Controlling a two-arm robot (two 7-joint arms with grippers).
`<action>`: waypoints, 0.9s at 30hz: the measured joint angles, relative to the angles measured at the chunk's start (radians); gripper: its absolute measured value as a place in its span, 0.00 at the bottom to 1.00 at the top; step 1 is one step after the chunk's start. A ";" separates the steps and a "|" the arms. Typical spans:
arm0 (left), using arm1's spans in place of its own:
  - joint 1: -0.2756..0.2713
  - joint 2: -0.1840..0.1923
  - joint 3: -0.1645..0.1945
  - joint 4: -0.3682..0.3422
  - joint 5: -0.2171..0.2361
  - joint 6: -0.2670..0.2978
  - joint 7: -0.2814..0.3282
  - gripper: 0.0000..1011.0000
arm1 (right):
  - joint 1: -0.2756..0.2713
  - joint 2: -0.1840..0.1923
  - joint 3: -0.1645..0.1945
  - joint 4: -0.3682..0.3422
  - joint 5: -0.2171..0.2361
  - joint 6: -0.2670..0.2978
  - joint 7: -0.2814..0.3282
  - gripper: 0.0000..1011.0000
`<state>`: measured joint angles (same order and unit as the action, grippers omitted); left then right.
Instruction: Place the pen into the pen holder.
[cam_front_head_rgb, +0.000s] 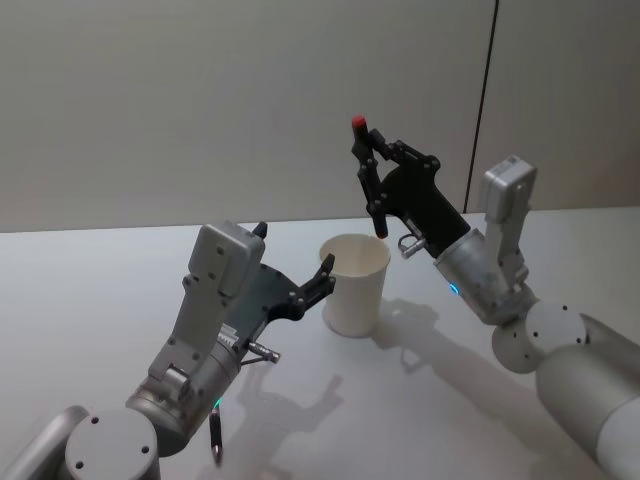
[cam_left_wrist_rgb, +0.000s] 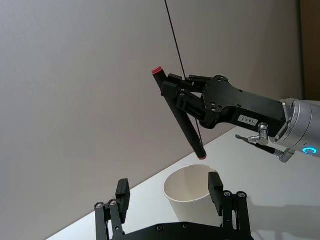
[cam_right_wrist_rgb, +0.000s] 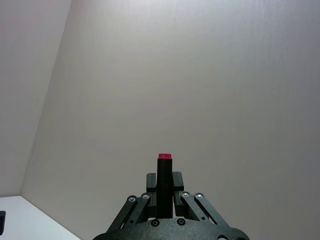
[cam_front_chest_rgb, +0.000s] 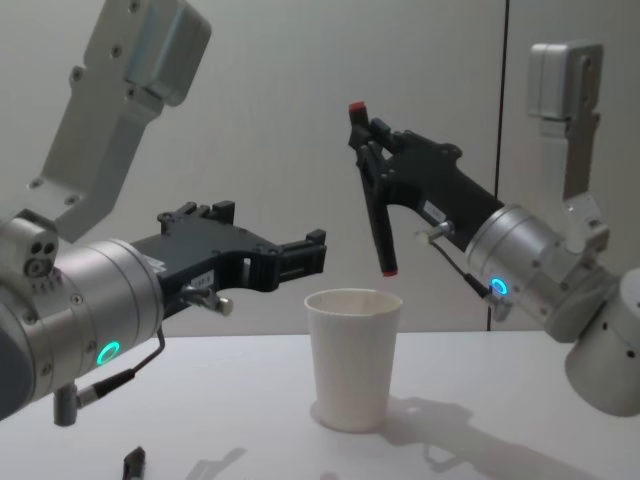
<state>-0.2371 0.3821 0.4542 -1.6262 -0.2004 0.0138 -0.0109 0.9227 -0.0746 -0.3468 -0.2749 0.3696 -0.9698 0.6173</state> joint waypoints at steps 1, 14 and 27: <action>0.000 0.000 0.000 0.000 0.000 0.000 0.000 0.99 | 0.010 -0.006 0.001 0.019 0.006 -0.004 0.010 0.17; 0.000 0.000 0.000 0.000 0.000 0.000 0.000 0.99 | 0.064 -0.045 0.006 0.135 0.029 -0.020 0.063 0.31; 0.000 0.000 0.000 0.000 0.000 0.000 0.000 0.99 | 0.080 -0.051 0.007 0.175 0.013 -0.032 0.059 0.70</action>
<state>-0.2371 0.3821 0.4542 -1.6262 -0.2004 0.0139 -0.0109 1.0031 -0.1260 -0.3393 -0.0996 0.3822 -1.0021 0.6767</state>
